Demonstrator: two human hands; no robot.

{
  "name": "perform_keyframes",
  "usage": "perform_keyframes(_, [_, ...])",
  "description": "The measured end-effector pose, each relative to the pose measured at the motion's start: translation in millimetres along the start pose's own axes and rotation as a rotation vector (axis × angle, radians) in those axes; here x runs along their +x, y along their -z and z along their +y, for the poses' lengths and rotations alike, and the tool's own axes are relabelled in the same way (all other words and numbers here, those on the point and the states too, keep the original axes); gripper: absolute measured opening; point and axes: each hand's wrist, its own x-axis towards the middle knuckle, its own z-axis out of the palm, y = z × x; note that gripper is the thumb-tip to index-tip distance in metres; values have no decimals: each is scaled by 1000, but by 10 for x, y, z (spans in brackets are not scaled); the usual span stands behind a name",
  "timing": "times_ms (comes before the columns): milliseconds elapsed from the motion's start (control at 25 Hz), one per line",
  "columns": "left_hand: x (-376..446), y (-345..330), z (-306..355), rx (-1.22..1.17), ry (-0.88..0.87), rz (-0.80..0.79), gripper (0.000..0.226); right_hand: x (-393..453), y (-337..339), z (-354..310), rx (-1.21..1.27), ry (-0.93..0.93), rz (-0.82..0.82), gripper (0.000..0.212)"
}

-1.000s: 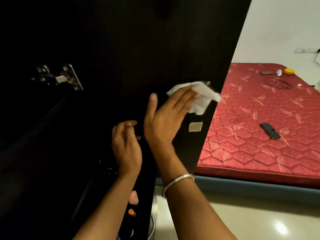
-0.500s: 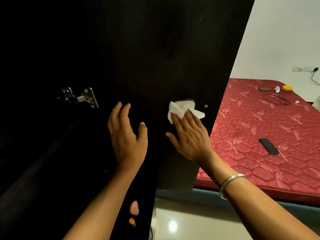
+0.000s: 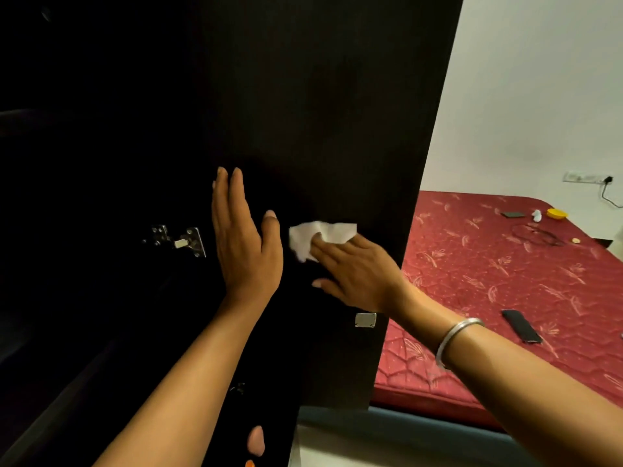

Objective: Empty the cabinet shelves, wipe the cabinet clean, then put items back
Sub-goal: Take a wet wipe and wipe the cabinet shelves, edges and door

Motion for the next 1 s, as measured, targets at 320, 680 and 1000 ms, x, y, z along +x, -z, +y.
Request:
perform_keyframes(320, [261, -36, 294, 25, 13, 72, 62, 867, 682, 354, 72, -125, 138, 80])
perform_keyframes(680, [574, 11, 703, -45, 61, 251, 60, 1341, 1526, 1207, -102, -279, 474, 75])
perform_keyframes(1000, [557, 71, 515, -20, 62, 274, 60, 425, 397, 580, -36, 183, 113, 73])
